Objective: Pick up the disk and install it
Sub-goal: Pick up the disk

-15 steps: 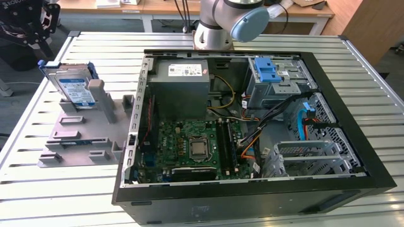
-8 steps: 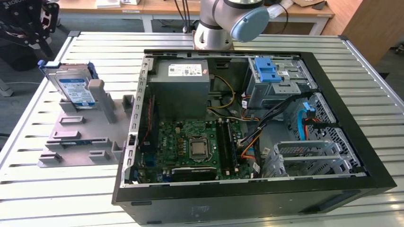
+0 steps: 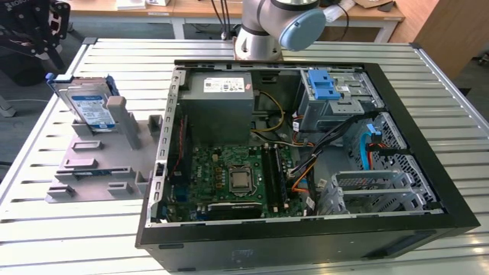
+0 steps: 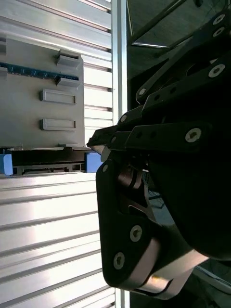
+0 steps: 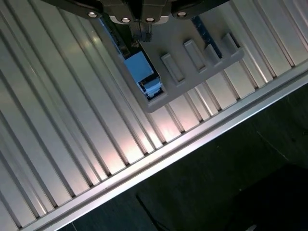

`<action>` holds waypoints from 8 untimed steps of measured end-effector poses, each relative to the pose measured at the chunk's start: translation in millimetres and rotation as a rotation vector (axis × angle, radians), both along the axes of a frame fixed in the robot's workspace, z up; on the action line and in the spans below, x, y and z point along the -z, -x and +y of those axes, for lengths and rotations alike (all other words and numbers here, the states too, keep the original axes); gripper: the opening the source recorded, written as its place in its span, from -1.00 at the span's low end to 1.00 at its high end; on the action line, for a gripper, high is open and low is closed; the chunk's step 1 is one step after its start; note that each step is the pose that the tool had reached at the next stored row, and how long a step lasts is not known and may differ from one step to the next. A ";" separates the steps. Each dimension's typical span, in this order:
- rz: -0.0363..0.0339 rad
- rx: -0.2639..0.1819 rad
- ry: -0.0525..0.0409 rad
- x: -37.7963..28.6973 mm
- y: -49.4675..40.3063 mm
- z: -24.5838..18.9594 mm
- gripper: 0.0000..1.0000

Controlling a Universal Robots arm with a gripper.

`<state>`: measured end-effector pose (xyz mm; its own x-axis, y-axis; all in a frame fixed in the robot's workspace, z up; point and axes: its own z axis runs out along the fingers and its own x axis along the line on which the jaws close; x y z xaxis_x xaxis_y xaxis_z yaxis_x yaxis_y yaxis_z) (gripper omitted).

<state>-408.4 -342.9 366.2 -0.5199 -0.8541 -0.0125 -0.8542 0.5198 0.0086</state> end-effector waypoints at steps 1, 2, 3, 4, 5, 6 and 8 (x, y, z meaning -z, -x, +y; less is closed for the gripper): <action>0.0000 -0.009 0.0000 0.0 0.0 0.0 -0.79; 0.0000 -0.018 0.0000 0.0 0.0 0.0 -0.79; 0.0001 -0.027 0.0000 0.0 0.0 0.0 -0.79; 0.0000 -0.036 0.0000 0.0 0.0 0.0 -0.79; 0.0000 -0.046 0.0000 0.1 0.0 0.0 -0.79; 0.0000 -0.054 0.0000 0.1 0.0 0.0 -0.79; 0.0000 -0.068 0.0000 0.1 0.0 0.0 -0.79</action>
